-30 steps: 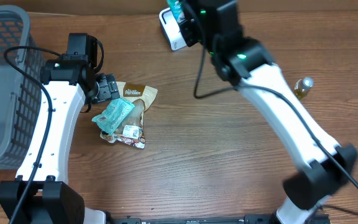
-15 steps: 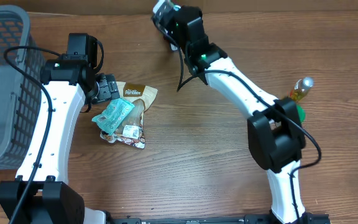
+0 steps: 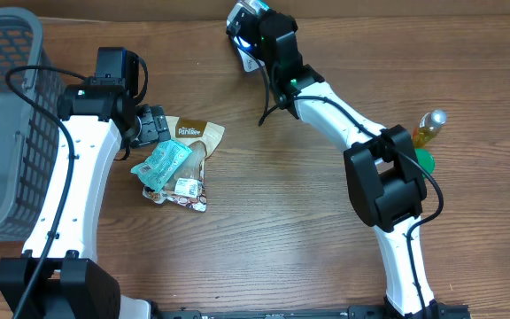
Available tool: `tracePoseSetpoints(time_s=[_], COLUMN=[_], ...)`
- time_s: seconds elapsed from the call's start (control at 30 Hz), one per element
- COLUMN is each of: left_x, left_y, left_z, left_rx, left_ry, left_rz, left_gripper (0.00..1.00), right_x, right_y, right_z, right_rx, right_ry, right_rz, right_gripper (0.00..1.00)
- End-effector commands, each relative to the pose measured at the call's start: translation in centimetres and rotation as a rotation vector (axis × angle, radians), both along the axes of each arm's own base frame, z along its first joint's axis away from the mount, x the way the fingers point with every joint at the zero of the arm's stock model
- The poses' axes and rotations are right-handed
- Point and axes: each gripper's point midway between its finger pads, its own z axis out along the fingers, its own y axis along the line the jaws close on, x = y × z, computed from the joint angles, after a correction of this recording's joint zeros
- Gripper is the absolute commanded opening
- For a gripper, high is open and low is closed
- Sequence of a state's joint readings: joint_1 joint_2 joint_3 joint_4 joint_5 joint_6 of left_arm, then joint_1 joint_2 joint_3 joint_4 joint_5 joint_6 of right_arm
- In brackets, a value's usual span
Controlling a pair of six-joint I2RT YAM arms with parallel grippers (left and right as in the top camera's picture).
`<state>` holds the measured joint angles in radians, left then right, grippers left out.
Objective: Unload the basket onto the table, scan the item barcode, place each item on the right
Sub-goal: 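Carry the tissue pack to the white scanner and hold it in front, then move the tissue pack right, set it beside the green jar, release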
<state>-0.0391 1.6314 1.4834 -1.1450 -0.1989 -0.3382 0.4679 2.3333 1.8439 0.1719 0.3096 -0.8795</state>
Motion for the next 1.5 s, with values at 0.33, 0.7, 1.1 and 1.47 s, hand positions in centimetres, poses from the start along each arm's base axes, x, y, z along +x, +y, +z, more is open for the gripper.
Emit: tracePoseSetpoints(time_s=[0.33,0.7,1.1,1.47], left_x=[0.2,0.2,0.2,0.2], left_y=[-0.1,-0.1,-0.1,-0.1], left_z=[0.2,0.2,0.2,0.2], left_rx=[-0.001,-0.001,-0.001,-0.001], left_ry=[-0.008,-0.008,-0.008,-0.008], left_rz=[0.007,0.007,0.007,0.007], left_gripper=[1.0,1.0,1.0,1.0], right_x=[1.0,1.0,-7.4,-22.6], right_y=[0.1,0.1,-4.5,-15.0], right_z=[-4.0,-0.3,9.6,-3.4], right_rx=[-0.002,0.337,0.641,0.495], right_ry=[0.027,0.021,0.299,0.957], right_rz=[0.03,-0.043,-0.241,-0.912], right_gripper=[0.04,0.04,0.04,0.09])
